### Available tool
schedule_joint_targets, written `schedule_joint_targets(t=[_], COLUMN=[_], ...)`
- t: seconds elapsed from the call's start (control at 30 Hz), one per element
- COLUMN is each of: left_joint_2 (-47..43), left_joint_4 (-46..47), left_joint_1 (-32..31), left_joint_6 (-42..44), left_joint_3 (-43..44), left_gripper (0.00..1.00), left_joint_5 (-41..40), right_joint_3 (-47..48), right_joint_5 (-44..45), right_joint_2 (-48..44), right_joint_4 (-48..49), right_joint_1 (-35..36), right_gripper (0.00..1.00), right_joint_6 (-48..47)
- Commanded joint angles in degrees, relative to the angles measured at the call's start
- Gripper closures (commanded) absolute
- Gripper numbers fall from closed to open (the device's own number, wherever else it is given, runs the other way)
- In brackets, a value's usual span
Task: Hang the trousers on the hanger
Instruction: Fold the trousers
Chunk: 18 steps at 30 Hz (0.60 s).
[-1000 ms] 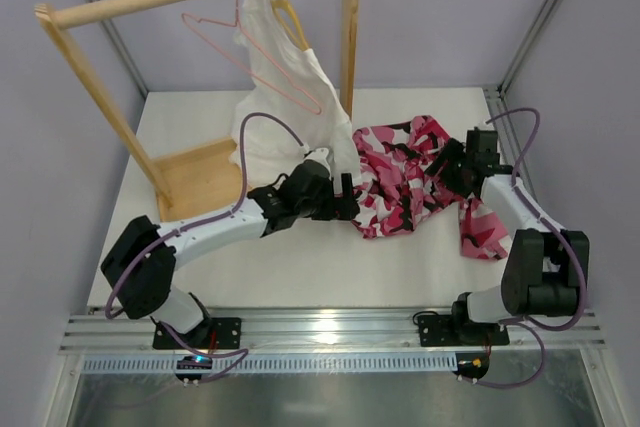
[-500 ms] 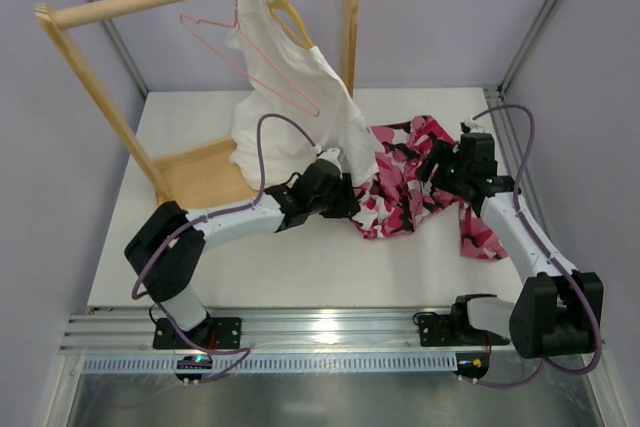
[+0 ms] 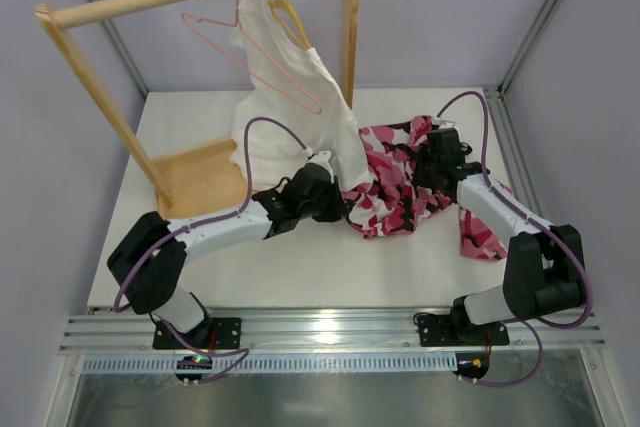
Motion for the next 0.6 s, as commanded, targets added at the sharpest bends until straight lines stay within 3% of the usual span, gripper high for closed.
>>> schedule_joint_targets(t=[0.0,0.03,0.07,0.1,0.3,0.37,0.43,0.53,0.57], left_joint_2=[-3.7,-4.0,-4.9,-5.5,-9.8,-10.8,-12.0,-13.2,-13.5], left_joint_4=[0.3,0.4,0.4,0.3,-1.4,-1.4,-1.5,-1.2,-1.0], left_joint_1=[-0.1,-0.1,-0.1,-0.1,-0.1,-0.1,-0.1,-0.1,-0.1], left_joint_6=[-0.8,-1.0,-1.2,-1.3,-2.5,-2.6,-2.6,-3.2,-3.3], left_joint_3=[-1.0,-1.2,-1.8,-2.0,-4.1,-4.9,-6.2,-8.0,-8.3], left_gripper=[1.00,1.00,1.00,1.00,1.00,1.00,1.00,1.00,1.00], left_joint_5=[1.1,1.1,1.1,1.1,3.3,3.3,3.3,3.4,3.4], right_joint_3=[1.4,1.7,2.0,3.1,13.0,12.1,9.7,8.0,7.8], right_joint_5=[7.1,7.8,9.3,10.7,26.6,24.6,17.0,11.1,10.1], right_joint_2=[-0.2,-0.3,-1.1,-1.6,-10.1,-13.6,-17.7,-17.0,-16.2], right_joint_4=[0.5,-0.2,-1.1,-2.0,-16.8,-16.4,-11.9,-11.8,-11.7], right_joint_1=[0.0,-0.1,-0.3,-0.3,-1.9,-2.7,-2.8,-2.9,-2.9], right_gripper=[0.62,0.70,0.88,0.96,0.96,0.96,0.96,0.94,0.78], right_joint_6=[-1.3,-1.2,-0.5,-0.1,4.8,5.0,4.1,6.0,6.3])
